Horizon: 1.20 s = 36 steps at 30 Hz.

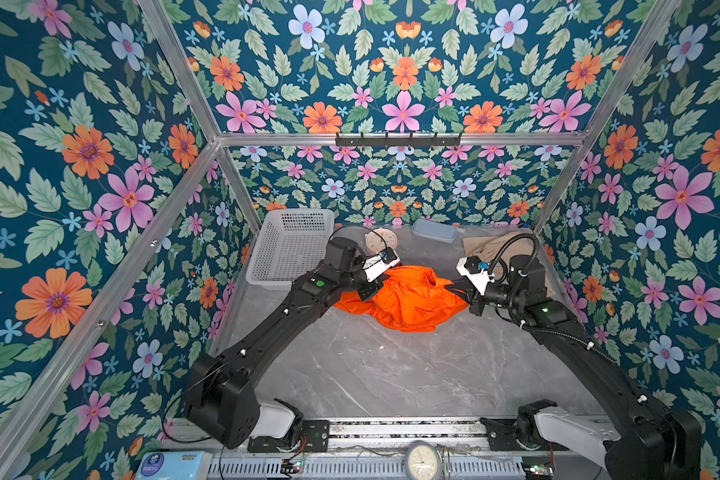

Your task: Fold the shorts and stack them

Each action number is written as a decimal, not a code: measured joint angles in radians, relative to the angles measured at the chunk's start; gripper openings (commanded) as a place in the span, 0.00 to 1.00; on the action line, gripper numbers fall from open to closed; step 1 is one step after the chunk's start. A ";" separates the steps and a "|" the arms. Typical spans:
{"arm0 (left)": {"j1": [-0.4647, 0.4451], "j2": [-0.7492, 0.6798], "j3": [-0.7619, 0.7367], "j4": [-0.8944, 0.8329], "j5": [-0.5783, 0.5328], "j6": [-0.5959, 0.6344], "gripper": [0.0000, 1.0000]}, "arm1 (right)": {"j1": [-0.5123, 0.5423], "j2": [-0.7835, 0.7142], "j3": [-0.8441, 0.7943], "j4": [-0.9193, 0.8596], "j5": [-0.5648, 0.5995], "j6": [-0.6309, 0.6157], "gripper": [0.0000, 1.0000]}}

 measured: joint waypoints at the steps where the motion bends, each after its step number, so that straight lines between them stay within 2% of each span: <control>1: 0.000 -0.024 0.009 0.007 -0.040 -0.011 0.00 | -0.002 0.008 0.015 0.018 -0.006 0.028 0.00; 7: -0.002 -0.101 0.096 0.015 -0.258 -0.027 0.00 | -0.003 0.166 0.231 0.093 -0.039 0.196 0.00; 14: -0.002 -0.097 0.236 0.033 -0.480 0.088 0.00 | 0.009 0.488 0.664 0.120 -0.085 0.372 0.00; 18: -0.012 -0.102 0.272 0.038 -0.500 0.135 0.00 | 0.010 0.648 0.882 0.109 -0.112 0.404 0.00; 21: -0.054 -0.108 0.238 0.033 -0.493 0.138 0.00 | -0.001 0.713 0.948 0.069 -0.113 0.418 0.00; 25: -0.172 -0.078 0.126 0.038 -0.521 0.132 0.00 | -0.034 0.739 0.891 0.011 -0.100 0.469 0.00; 30: -0.319 0.057 -0.040 0.093 -0.568 0.009 0.00 | -0.066 0.689 0.587 -0.024 -0.035 0.568 0.00; 31: -0.344 0.087 -0.067 0.105 -0.573 -0.022 0.06 | -0.070 0.664 0.505 -0.019 -0.008 0.583 0.03; 32: -0.364 0.114 -0.089 0.118 -0.569 -0.053 0.16 | -0.072 0.641 0.441 -0.014 0.018 0.591 0.08; 33: -0.383 0.144 -0.107 0.130 -0.551 -0.086 0.30 | -0.074 0.616 0.378 -0.012 0.040 0.607 0.14; 34: -0.396 0.172 -0.120 0.138 -0.531 -0.119 0.45 | -0.079 0.586 0.311 -0.006 0.064 0.612 0.26; 36: -0.403 0.207 -0.135 0.150 -0.496 -0.188 0.60 | -0.091 0.522 0.215 -0.007 0.106 0.638 0.55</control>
